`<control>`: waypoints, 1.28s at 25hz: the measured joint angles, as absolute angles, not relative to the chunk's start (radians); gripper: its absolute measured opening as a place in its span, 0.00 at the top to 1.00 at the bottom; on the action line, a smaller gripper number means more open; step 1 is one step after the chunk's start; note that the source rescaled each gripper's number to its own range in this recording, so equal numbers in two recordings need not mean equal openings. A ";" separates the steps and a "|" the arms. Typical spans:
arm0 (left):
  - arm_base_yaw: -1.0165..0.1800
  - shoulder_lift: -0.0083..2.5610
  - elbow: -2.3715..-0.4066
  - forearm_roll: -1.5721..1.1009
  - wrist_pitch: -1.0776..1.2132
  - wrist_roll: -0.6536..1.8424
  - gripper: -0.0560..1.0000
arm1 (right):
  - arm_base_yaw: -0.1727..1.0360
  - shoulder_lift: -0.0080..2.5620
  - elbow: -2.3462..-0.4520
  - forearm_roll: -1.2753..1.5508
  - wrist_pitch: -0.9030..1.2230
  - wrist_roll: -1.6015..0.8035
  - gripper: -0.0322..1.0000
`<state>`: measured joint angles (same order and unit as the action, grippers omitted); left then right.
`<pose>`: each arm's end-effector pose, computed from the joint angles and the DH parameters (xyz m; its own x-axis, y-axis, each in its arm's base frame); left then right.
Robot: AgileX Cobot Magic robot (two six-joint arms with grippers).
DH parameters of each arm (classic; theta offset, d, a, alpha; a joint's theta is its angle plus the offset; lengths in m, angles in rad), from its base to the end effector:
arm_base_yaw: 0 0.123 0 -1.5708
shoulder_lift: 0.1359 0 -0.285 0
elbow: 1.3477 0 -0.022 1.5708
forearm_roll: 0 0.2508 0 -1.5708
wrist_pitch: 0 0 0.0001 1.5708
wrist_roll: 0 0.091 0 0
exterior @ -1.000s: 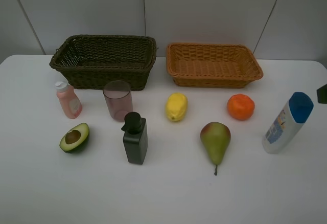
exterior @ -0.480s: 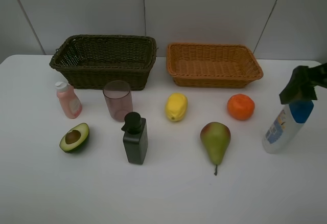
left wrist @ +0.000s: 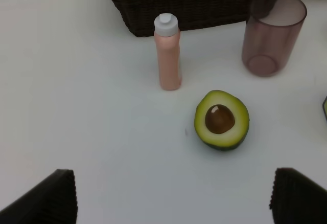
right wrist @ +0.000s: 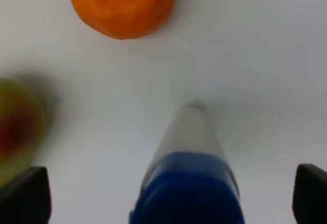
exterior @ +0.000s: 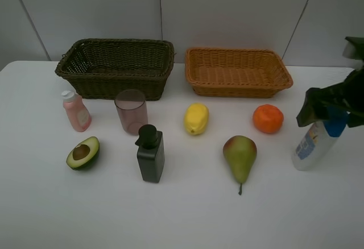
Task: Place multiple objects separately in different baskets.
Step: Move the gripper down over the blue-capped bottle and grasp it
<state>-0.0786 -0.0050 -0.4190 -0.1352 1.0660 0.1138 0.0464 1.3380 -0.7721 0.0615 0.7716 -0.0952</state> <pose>0.0015 -0.0109 0.2547 -0.5127 0.0883 -0.8540 0.2031 0.9789 -0.0207 0.2334 0.0147 0.2244 -0.9435 -0.0949 -0.3176 -0.1082 0.9938 0.0245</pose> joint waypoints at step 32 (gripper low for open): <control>-0.079 -0.005 -0.419 -0.135 1.066 0.114 0.00 | 0.046 1.452 -0.772 0.062 0.731 -0.097 0.02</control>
